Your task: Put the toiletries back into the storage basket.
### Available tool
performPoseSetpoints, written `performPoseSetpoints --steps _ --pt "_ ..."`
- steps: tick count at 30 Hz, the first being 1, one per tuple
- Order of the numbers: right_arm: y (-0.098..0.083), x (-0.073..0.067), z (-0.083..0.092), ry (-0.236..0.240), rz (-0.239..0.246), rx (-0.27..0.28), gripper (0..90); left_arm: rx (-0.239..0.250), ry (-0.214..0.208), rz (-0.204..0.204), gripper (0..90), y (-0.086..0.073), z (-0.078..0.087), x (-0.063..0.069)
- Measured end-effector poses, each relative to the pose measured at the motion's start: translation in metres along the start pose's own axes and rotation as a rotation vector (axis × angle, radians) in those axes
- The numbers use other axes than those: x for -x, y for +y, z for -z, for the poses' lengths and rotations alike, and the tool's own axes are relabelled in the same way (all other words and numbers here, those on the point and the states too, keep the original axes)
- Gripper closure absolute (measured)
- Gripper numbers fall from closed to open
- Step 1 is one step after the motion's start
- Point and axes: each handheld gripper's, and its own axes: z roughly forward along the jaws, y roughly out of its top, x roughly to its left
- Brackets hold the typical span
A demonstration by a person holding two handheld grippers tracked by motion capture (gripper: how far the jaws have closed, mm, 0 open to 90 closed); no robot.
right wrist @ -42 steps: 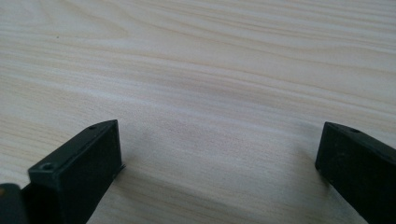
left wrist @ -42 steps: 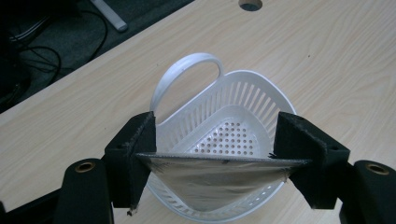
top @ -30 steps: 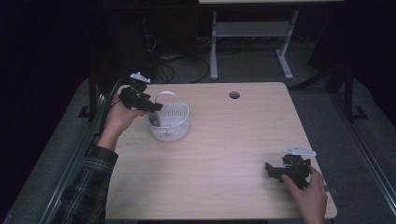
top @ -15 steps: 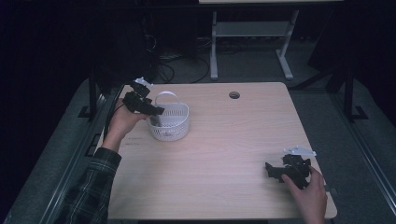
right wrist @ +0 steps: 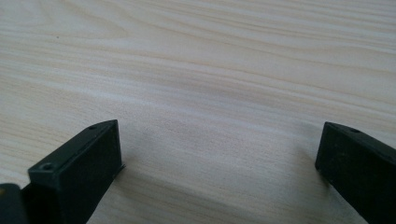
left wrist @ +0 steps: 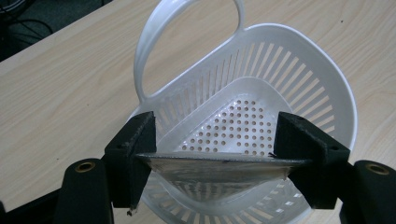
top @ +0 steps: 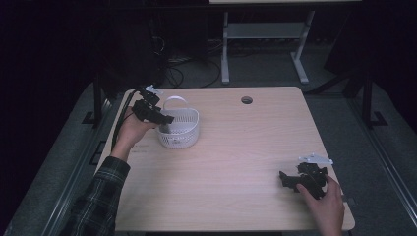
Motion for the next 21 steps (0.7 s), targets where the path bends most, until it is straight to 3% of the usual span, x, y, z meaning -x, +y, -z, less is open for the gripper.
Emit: performPoseSetpoints --steps 16,21 --pt "0.0 0.0 0.0 0.0 0.0 0.0 0.0 -0.025 -0.011 0.014 28.8 -0.0061 0.0003 -0.0021" --pt "0.0 0.0 0.0 0.0 0.0 0.0 0.0 -0.029 -0.017 0.015 22.2 -0.0066 0.0 -0.0019"
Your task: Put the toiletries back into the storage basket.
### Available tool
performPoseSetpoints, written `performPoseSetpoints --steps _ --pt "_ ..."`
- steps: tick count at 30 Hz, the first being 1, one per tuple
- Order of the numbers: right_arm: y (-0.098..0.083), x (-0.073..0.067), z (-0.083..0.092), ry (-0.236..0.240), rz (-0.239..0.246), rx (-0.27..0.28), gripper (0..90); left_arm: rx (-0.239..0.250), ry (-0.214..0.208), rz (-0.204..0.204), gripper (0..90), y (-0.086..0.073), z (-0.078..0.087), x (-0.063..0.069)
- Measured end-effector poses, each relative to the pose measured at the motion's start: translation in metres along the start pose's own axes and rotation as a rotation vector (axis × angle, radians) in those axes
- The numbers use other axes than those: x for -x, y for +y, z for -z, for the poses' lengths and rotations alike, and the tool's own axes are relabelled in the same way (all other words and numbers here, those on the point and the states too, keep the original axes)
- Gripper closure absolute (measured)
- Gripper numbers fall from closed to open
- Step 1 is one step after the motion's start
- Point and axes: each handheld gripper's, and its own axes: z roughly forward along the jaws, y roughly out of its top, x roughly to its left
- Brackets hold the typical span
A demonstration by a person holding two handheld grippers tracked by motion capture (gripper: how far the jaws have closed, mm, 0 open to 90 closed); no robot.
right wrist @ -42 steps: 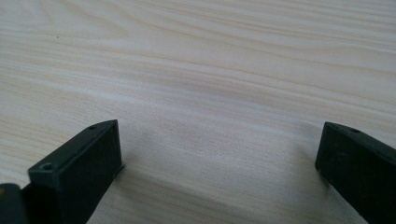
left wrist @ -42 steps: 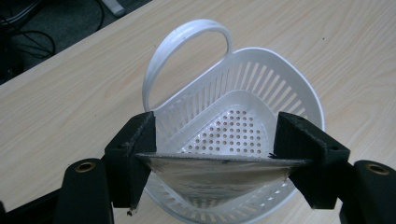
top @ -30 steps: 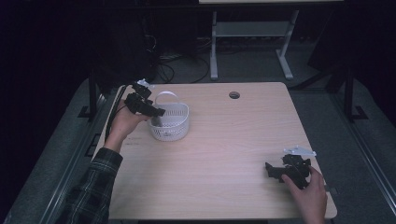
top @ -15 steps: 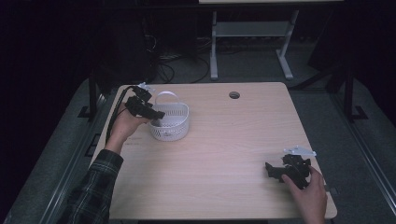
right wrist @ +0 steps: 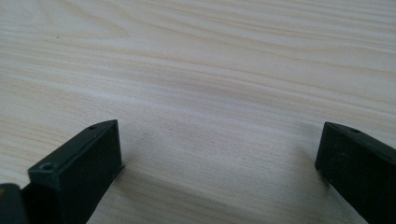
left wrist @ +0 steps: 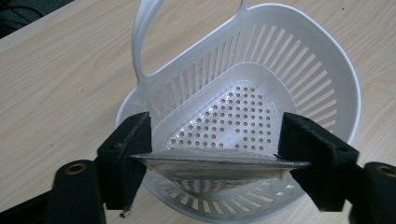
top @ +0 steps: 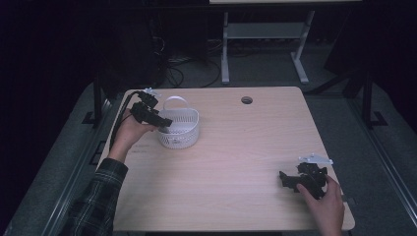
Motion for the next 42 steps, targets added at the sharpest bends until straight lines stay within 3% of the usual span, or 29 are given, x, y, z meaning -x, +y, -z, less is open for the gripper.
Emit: performPoseSetpoints --steps 5,19,34,42 --pt "0.0 0.0 0.0 0.0 0.0 0.0 0.0 -0.01 0.004 -0.004 14.6 -0.001 0.002 0.0" --pt "0.0 0.0 0.0 0.0 0.0 0.0 0.0 0.066 0.018 -0.001 13.9 -0.02 0.038 -0.004" --pt "0.0 0.0 0.0 -0.001 0.0 0.0 0.0 0.12 0.021 -0.002 13.9 -0.058 0.054 0.009" --pt "0.0 0.0 0.0 0.0 0.0 0.0 0.0 0.131 0.02 0.001 14.0 -0.088 0.055 0.021"
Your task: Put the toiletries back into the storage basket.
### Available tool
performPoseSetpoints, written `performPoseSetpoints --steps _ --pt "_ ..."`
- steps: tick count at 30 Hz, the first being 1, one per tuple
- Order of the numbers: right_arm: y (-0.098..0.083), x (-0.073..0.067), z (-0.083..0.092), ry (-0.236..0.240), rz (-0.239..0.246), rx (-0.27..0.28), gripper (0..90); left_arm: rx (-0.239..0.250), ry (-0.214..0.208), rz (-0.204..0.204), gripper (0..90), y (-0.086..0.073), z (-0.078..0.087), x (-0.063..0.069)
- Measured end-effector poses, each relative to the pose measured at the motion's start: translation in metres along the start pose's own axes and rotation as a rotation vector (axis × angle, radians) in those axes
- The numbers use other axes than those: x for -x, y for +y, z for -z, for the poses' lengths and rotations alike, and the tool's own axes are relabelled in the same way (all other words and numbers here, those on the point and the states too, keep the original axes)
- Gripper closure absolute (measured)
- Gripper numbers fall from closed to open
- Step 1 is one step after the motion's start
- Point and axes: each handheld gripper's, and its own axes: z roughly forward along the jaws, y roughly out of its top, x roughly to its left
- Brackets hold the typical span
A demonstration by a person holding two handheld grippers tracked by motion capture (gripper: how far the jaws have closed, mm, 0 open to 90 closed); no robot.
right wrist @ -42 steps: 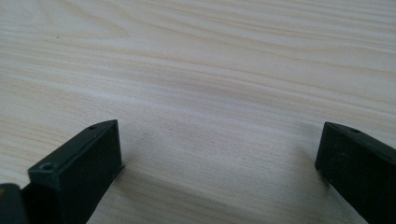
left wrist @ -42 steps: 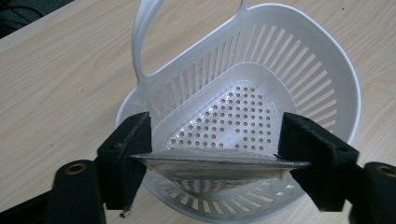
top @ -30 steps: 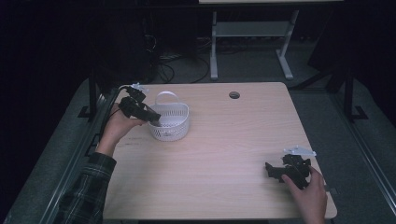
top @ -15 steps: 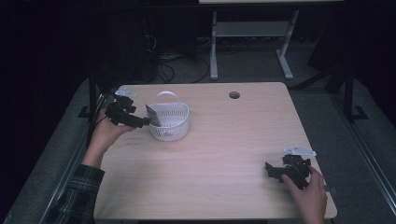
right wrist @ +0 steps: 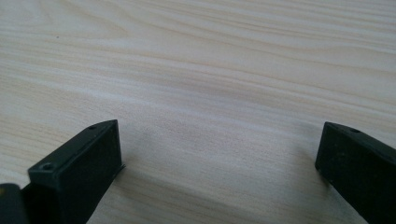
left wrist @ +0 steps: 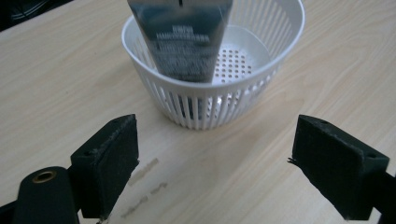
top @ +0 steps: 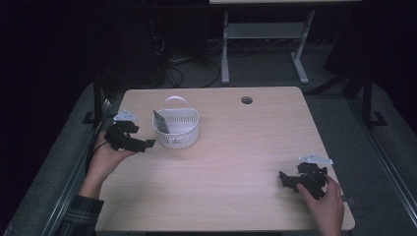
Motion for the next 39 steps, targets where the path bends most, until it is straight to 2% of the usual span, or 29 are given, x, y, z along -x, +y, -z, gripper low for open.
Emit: performPoseSetpoints --steps 4,6,10,16,22,27,33,39 --pt "0.0 0.0 0.0 0.0 0.0 0.0 0.0 0.002 -0.001 0.001 13.9 -0.016 0.001 0.006" --pt "0.0 0.0 0.0 0.0 0.0 0.0 0.0 0.0 0.012 -0.005 13.9 -0.023 0.001 0.009" --pt "0.0 0.0 0.0 0.0 -0.001 0.0 0.0 0.012 0.006 0.013 13.9 -0.04 0.0 0.014" --pt "0.0 0.0 0.0 0.0 -0.001 0.0 0.0 -0.001 0.001 0.014 13.9 -0.064 -0.009 0.023" --pt "0.0 0.0 0.0 0.0 -0.001 0.0 0.0 0.007 0.0 0.029 13.9 -0.085 -0.018 0.029" --pt "0.0 0.0 0.0 0.0 -0.001 0.0 0.0 0.013 -0.003 0.035 13.9 -0.098 -0.024 0.034" --pt "0.0 0.0 0.0 0.0 0.0 0.0 0.0 0.017 0.019 0.026 13.9 -0.109 -0.028 0.041" --pt "0.0 0.0 0.0 0.0 -0.001 0.0 0.0 0.023 0.019 0.036 13.5 -0.118 -0.031 0.043"
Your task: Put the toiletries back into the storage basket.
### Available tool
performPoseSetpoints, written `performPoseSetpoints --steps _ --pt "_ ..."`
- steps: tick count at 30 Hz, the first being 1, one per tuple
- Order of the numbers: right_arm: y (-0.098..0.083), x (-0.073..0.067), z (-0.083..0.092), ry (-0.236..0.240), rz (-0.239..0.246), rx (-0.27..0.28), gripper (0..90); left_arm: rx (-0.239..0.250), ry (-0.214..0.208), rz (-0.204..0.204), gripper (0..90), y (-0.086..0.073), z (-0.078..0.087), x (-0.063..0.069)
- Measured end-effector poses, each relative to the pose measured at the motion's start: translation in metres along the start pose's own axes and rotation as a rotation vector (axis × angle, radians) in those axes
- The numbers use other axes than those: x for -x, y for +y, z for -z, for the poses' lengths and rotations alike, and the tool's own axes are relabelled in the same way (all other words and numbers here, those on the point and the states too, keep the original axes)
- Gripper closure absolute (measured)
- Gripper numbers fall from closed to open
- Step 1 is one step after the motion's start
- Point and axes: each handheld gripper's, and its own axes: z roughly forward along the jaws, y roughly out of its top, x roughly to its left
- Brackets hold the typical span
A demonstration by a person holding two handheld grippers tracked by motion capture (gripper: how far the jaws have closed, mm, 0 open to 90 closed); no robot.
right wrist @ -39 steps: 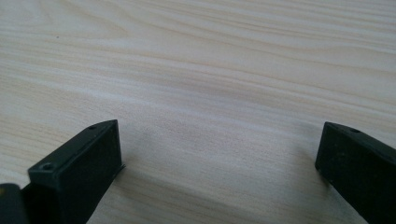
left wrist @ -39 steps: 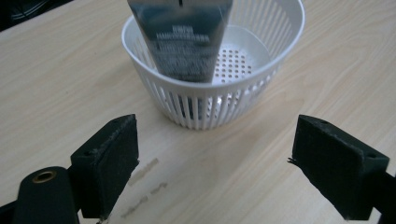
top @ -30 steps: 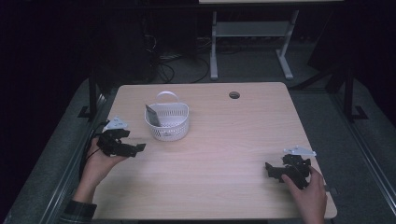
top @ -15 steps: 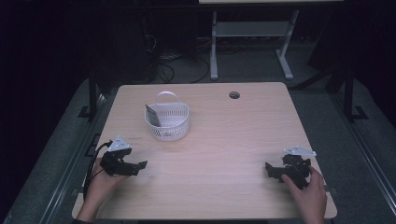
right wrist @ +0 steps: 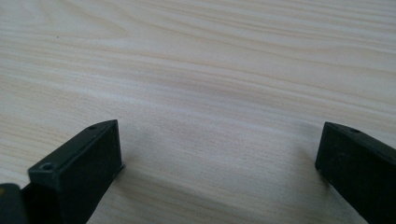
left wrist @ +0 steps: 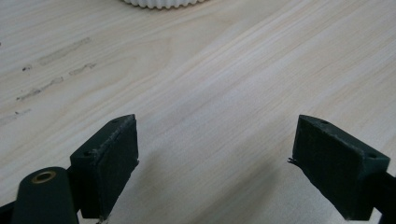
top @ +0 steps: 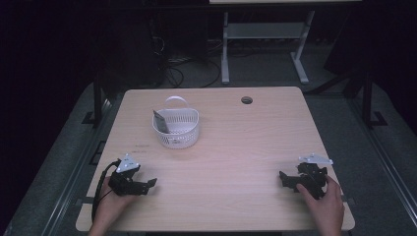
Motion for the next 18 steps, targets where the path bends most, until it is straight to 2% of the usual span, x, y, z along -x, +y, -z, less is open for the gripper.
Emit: performPoseSetpoints --steps 7,18 --pt "0.0 0.0 0.0 0.0 0.0 0.0 0.0 0.008 0.004 0.0 13.0 -0.011 -0.002 -0.002" --pt "0.0 0.0 0.0 0.0 0.0 0.0 0.0 0.021 0.013 -0.001 12.9 -0.013 -0.002 -0.001"
